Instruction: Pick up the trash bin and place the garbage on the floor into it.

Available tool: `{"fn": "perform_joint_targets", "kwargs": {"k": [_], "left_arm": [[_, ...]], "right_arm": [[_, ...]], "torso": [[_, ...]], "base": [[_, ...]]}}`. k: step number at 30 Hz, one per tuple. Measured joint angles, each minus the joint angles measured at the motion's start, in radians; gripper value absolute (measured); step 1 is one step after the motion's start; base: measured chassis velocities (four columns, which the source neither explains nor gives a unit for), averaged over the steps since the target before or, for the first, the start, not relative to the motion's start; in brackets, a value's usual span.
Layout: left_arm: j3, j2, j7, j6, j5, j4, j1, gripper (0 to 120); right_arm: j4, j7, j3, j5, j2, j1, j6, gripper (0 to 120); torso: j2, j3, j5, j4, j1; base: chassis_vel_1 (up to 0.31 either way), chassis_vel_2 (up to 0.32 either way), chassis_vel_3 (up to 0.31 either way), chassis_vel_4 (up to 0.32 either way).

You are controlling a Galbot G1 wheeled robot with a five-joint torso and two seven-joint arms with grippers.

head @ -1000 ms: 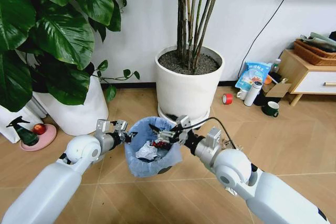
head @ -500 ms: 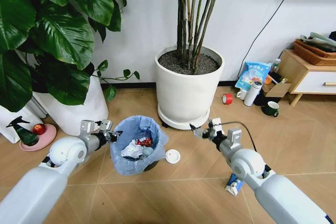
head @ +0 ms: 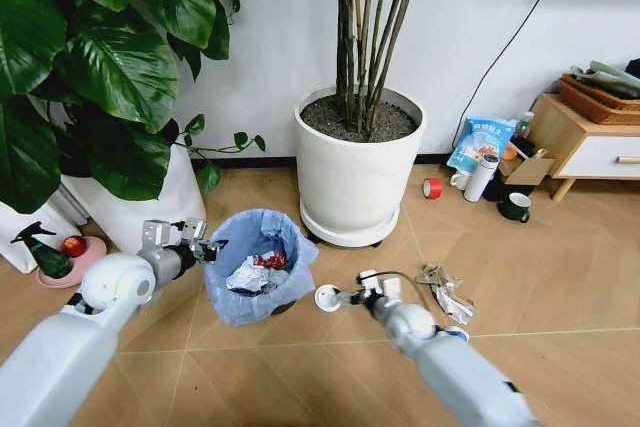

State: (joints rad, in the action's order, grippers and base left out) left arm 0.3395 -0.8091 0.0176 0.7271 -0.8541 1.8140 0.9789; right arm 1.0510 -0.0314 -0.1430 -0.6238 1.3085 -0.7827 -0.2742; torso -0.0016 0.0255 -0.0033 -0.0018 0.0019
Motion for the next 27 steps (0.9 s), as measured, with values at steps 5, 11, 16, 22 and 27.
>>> {"fn": "perform_joint_targets", "kwargs": {"k": [5,11,16,22,27], "left_arm": [[0.010,0.003,-0.007,0.003,-0.010,0.015,0.000,0],[0.019,0.002,-0.007,0.004,-0.010,0.018,0.011,0],[0.019,0.000,-0.007,0.004,-0.009,0.018,0.011,0],[0.015,-0.003,-0.007,0.004,-0.008,0.016,0.006,0],[0.010,-0.006,-0.007,0.003,-0.007,0.015,0.003,0]], "right_arm": [[-0.087,-0.026,0.002,0.015,0.040,0.046,-0.006,100],[-0.176,-0.034,0.021,0.022,0.074,0.082,-0.015,100],[-0.244,-0.031,0.048,0.032,0.105,0.101,-0.017,100],[-0.272,-0.030,0.070,0.043,0.120,0.104,-0.017,100],[-0.267,-0.031,0.075,0.045,0.116,0.096,-0.013,89]], "torso": [[0.000,0.000,0.0000,-0.0006,0.000],[0.000,0.000,0.0002,-0.0005,0.000],[0.000,0.000,0.0002,-0.0004,0.000],[0.000,0.000,0.0001,-0.0004,0.000],[0.000,0.000,0.0000,-0.0007,0.000]], "base": [[0.000,0.000,0.000,0.000],[0.000,0.000,0.000,0.000],[0.000,0.000,0.000,0.000],[0.000,0.000,0.000,0.000],[0.000,0.000,0.000,0.000]]}}
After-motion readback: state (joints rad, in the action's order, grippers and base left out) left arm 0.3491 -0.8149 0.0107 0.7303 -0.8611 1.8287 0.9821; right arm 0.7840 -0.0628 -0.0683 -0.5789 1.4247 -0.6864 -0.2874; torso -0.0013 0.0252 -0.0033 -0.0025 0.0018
